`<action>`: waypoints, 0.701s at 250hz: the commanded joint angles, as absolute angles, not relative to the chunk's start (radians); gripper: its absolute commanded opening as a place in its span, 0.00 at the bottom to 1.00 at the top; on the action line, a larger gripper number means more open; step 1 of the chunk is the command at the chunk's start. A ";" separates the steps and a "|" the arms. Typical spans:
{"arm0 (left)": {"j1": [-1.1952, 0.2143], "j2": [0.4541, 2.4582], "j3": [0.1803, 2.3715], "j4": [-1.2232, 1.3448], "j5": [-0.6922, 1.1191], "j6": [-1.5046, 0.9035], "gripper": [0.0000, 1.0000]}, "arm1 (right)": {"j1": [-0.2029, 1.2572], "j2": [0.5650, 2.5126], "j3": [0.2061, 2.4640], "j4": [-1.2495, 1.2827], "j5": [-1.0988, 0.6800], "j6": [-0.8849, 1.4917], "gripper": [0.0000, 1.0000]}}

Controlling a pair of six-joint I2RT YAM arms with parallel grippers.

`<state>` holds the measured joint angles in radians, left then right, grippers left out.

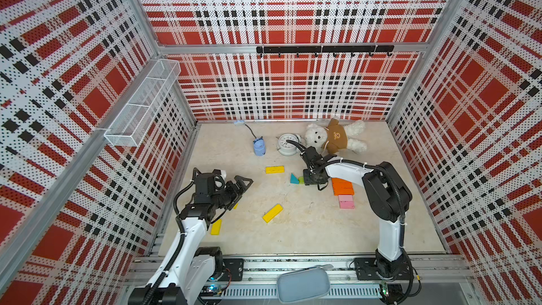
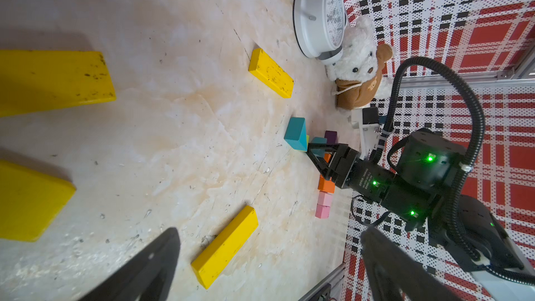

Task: Assemble a carrot with building blocks
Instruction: Assemble the building block at the center of the board.

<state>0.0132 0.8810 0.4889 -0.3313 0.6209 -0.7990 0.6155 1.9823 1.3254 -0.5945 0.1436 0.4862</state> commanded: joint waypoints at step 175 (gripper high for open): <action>0.012 0.894 0.494 -0.334 0.614 -0.784 1.00 | 0.588 1.874 1.297 -0.572 0.073 0.487 0.60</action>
